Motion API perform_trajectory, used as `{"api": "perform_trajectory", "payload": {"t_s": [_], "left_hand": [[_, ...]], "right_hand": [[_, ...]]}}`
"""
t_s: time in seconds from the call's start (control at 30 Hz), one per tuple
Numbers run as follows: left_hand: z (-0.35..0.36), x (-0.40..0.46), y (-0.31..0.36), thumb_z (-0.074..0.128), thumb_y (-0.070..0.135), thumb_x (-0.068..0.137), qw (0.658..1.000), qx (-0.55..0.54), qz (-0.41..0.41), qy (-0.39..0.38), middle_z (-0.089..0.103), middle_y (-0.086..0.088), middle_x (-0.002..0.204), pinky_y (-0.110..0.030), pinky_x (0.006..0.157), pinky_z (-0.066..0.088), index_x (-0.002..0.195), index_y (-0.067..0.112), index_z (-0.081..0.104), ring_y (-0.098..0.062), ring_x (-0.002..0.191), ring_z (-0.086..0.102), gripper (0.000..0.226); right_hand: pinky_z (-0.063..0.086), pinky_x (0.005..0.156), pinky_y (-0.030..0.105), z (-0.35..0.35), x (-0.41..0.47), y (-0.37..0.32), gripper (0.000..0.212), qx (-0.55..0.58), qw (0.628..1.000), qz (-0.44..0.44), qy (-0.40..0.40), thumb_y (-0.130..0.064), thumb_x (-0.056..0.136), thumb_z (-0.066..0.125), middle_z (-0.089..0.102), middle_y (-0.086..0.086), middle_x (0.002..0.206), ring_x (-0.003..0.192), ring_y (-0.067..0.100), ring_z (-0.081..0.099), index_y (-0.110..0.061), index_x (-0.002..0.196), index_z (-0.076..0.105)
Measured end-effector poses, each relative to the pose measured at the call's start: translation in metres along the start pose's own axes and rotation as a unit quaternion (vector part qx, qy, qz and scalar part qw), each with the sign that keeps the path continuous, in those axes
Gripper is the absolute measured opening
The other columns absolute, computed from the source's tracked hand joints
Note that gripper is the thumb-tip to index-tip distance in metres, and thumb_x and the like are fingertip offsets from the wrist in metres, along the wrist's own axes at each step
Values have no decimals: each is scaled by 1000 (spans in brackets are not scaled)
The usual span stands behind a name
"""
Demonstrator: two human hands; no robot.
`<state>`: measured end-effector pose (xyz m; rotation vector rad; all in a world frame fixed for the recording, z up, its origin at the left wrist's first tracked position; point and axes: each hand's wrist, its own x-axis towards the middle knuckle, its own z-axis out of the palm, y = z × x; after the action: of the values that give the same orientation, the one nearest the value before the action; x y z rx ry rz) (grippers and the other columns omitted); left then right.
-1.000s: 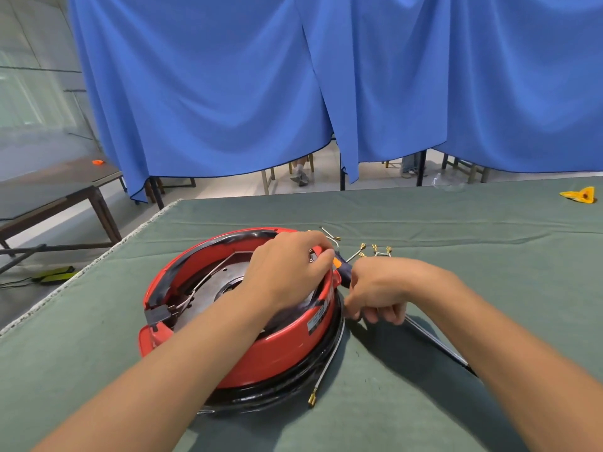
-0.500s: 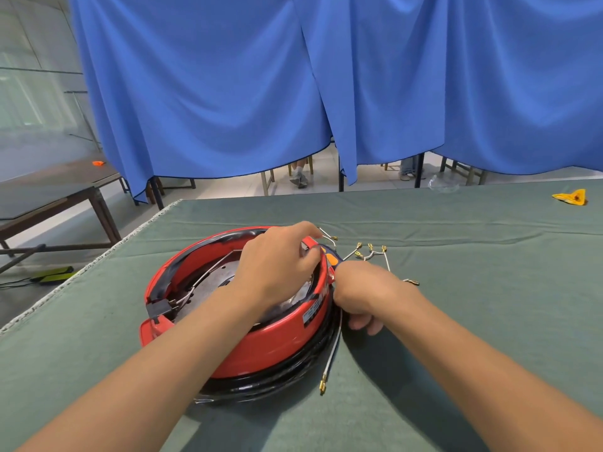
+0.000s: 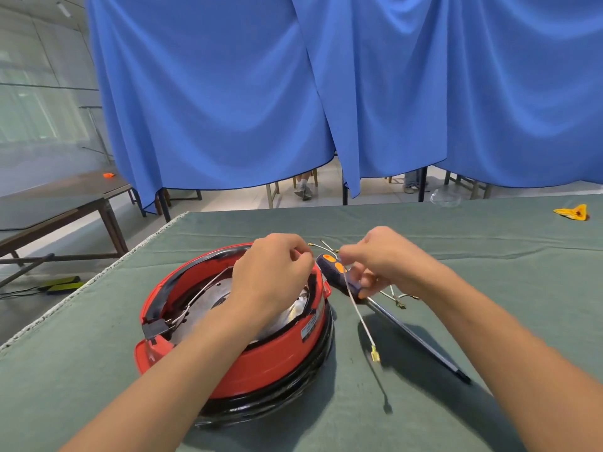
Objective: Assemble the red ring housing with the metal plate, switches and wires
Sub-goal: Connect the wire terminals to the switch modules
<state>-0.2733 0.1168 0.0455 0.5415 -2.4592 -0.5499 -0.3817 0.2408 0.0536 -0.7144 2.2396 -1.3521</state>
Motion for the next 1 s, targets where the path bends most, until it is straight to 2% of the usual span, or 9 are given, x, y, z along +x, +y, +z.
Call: {"api": "perform_trajectory", "payload": {"t_s": [0.13, 0.23, 0.33, 0.43, 0.53, 0.6, 0.73, 0.87, 1.0], "left_hand": [[-2, 7, 11, 54, 16, 86, 983, -183, -27, -5, 67, 8, 69, -29, 63, 45, 78, 22, 71, -12, 62, 56, 20], [-3, 8, 14, 49, 10, 92, 936, -343, -72, -30, 71, -5, 72, -27, 54, 48, 85, 11, 69, -17, 63, 57, 22], [-5, 6, 14, 41, 2, 94, 889, -447, -79, -52, 72, -12, 77, -28, 47, 50, 99, 9, 65, -19, 57, 60, 25], [-5, 7, 11, 40, -5, 87, 910, -407, -76, -15, 71, -5, 79, -28, 46, 49, 100, 13, 64, -14, 53, 58, 33], [-6, 9, 5, 44, -1, 84, 928, -360, -97, 28, 66, -2, 85, -32, 51, 46, 100, 17, 65, -15, 55, 51, 32], [-9, 9, 3, 49, 3, 85, 928, -356, -110, 25, 65, -1, 88, -31, 52, 46, 98, 20, 66, -13, 56, 51, 27], [-11, 7, 7, 53, 1, 86, 896, -423, -134, -34, 73, -3, 79, -22, 37, 40, 90, 14, 67, -10, 45, 54, 19], [-12, 6, 7, 54, -1, 86, 882, -448, -129, -69, 73, -9, 75, -22, 37, 40, 89, 4, 68, -15, 44, 54, 16], [-14, 6, 7, 56, 6, 89, 851, -496, -129, -115, 73, -15, 79, -22, 38, 45, 91, 1, 67, -19, 46, 57, 12]], "right_hand": [[49, 41, 22, -27, -4, -12, 19, 233, 965, -79, 93, -4, 82, 50, 58, 4, 46, 32, 12, 44, -2, 64, 54], [52, 42, 24, -28, -3, -9, 25, 328, 931, -83, 140, -3, 84, 47, 58, 5, 45, 34, 13, 52, -4, 59, 50], [53, 42, 24, -24, 1, -6, 25, 389, 905, -65, 157, -2, 85, 48, 63, 8, 49, 39, 16, 60, -3, 61, 52], [53, 42, 24, -22, 6, -5, 18, 455, 878, -45, 140, -2, 86, 47, 64, 9, 50, 41, 15, 62, -3, 68, 51], [52, 41, 23, -21, 8, -5, 15, 492, 860, -32, 133, -3, 86, 47, 64, 7, 50, 41, 13, 63, -4, 71, 50], [51, 40, 22, -21, 9, -3, 12, 509, 851, -21, 130, -3, 86, 46, 65, 7, 50, 41, 12, 62, -3, 75, 51], [50, 39, 20, -19, 9, -1, 13, 543, 830, -8, 130, -4, 87, 46, 64, 4, 49, 40, 10, 62, -4, 76, 52], [51, 40, 20, -19, 8, -1, 14, 557, 819, -7, 136, -4, 87, 47, 65, 4, 50, 42, 10, 63, -5, 75, 52], [52, 42, 21, -18, 9, 0, 14, 558, 818, -11, 143, -3, 87, 46, 66, 5, 52, 44, 11, 65, -5, 75, 52]]}}
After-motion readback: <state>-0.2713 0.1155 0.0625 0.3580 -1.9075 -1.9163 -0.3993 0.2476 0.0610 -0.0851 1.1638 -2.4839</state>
